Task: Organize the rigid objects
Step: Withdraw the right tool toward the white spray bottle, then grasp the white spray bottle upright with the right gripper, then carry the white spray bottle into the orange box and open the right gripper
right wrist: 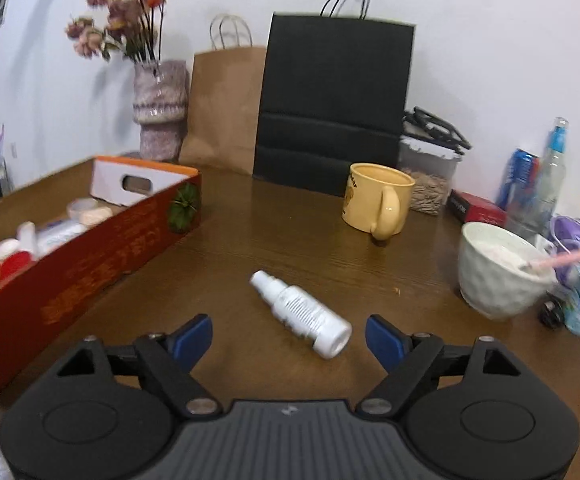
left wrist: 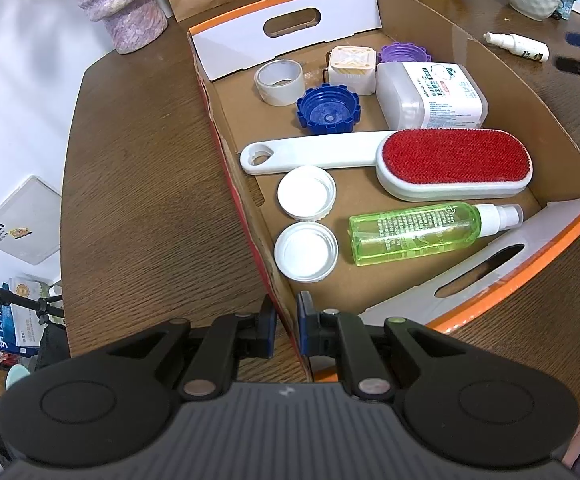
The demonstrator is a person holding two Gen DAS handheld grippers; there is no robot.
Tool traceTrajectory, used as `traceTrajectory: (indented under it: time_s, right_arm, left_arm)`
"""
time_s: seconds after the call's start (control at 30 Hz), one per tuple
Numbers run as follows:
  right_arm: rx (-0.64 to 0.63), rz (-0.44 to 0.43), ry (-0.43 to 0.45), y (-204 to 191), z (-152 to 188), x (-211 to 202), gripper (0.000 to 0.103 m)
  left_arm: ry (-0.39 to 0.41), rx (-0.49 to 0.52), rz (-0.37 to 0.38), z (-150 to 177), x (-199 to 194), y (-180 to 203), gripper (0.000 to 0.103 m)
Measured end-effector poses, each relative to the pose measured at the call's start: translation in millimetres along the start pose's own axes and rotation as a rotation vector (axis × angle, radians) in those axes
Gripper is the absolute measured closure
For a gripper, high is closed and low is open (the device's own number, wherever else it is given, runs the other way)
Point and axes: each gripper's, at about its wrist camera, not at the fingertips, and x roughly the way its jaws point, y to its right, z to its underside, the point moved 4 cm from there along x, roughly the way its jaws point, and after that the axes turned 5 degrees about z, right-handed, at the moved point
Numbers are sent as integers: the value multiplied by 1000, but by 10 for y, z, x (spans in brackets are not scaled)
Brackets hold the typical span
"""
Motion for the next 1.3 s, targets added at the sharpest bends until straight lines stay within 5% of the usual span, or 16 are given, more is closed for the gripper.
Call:
traceTrajectory:
  time_s: [0.13, 0.27, 0.3, 0.63, 0.93, 1.3]
  right_arm:
    - [-33, -33, -77, 4, -94, 433, 33]
    - [-2, -69, -120, 5, -118, 715, 60]
    - [32, -85, -127, 17, -129, 736, 73]
    - [50, -80, -88, -18, -148, 590, 76]
    - [67, -198, 150, -312, -161, -714, 76]
    - [294, -350, 289, -492, 259, -1905, 76]
  left_arm:
    - [0, 3, -2, 1, 2, -2, 92]
    - [1, 3, -1, 0, 1, 0, 92]
    - [0, 3, -1, 1, 2, -2, 92]
    - [-4, 5, 0, -4, 4, 6, 92]
    - [-6, -3, -5, -3, 6, 0, 93]
    - [-4, -1, -7, -1, -2, 3, 92]
